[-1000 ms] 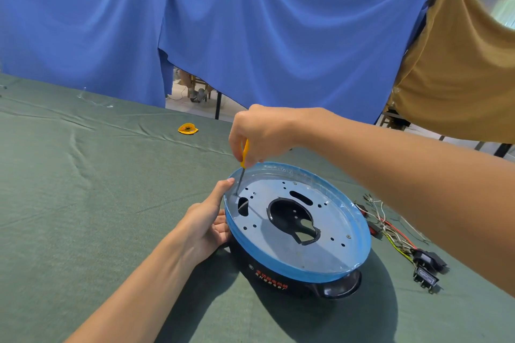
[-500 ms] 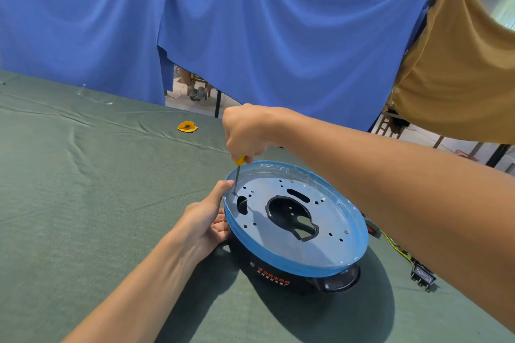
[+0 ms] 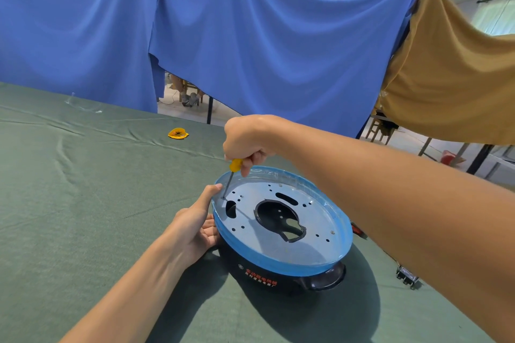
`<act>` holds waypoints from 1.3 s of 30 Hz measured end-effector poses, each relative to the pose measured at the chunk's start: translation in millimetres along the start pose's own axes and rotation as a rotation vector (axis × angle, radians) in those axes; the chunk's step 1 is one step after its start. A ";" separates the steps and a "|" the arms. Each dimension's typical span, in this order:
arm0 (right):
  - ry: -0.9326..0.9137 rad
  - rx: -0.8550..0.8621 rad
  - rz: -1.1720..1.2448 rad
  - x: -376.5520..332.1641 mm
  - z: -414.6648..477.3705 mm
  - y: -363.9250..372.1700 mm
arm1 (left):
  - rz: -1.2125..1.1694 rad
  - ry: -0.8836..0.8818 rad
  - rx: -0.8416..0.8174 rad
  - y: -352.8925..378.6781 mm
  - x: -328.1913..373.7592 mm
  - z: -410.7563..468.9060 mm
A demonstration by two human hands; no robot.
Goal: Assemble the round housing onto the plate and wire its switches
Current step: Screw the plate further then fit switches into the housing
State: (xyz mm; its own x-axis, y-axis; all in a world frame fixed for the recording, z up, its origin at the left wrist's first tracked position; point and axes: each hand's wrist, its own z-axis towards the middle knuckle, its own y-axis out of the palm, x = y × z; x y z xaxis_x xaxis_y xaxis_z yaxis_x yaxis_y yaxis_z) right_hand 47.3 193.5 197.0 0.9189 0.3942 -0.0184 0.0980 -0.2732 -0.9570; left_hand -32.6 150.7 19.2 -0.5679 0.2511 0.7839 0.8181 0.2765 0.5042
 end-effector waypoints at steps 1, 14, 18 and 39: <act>-0.030 0.013 -0.016 0.5 -1.6 -0.8 | 0.001 -0.001 -0.006 -0.2 -0.1 -0.2; -0.362 0.168 -0.363 -1.8 -3.9 -1.0 | -0.022 -0.017 -0.052 -3.1 1.2 -3.7; -0.306 0.153 -0.306 -4.6 0.6 -1.1 | -0.025 -0.016 -0.014 -1.8 1.0 -2.6; -0.056 0.245 -0.030 -19.3 -9.5 14.0 | -0.033 -0.012 0.008 -0.6 -0.5 1.5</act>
State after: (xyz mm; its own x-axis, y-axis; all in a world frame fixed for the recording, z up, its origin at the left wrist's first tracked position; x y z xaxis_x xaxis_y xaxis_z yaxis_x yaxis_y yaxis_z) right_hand 34.6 173.7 186.8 0.8935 0.4491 0.0019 0.0235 -0.0426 -0.9988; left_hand -33.0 151.8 17.9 -0.5954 0.2533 0.7625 0.7985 0.2919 0.5265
